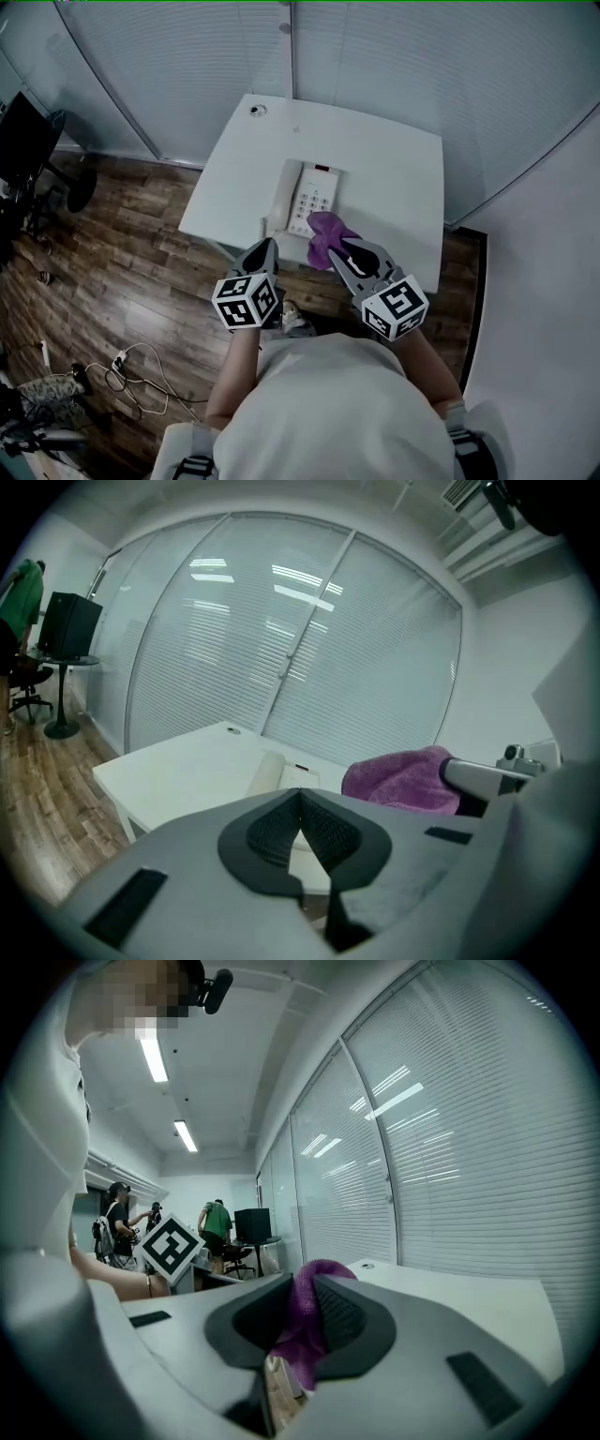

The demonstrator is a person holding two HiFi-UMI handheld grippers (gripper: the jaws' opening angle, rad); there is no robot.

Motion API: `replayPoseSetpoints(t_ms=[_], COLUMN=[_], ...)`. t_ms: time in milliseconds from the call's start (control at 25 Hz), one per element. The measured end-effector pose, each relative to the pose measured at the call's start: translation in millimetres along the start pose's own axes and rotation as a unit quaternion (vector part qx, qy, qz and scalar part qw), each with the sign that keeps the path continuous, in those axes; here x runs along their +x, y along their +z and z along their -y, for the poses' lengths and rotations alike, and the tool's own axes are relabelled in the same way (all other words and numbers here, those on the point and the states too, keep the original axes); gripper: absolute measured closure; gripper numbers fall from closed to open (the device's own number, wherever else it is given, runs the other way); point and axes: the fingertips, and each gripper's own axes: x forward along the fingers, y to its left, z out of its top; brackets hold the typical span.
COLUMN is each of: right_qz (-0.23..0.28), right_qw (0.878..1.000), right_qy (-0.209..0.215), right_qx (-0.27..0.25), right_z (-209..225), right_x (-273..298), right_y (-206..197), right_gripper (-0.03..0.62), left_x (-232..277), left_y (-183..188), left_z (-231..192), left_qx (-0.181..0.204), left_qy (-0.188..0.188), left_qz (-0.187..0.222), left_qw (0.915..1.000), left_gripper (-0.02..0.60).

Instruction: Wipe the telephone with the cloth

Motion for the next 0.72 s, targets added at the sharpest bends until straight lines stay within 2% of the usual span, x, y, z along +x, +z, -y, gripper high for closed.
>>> replayPoseSetpoints(t_ms=[360, 720], right_qz=[0.014, 0.027], right_qw=[1.0, 1.0], right_qy=[-0.005, 0.003], right_qx=[0.009, 0.013], right_z=[-21.3, -51.6], right_x=[-65.2, -108.6], right_y=[-8.4, -19.2], right_gripper=[0.514, 0.514], left_x=[-43.5, -91.5], left_y=[-41.2, -72.6], left_z=[50.1, 72.1], left_qx=[0.013, 0.014], left_qy=[0.003, 0.015], left_qz=[-0.013, -0.008], left_qw=[0.9998, 0.9998], left_gripper=[0.56, 0.56])
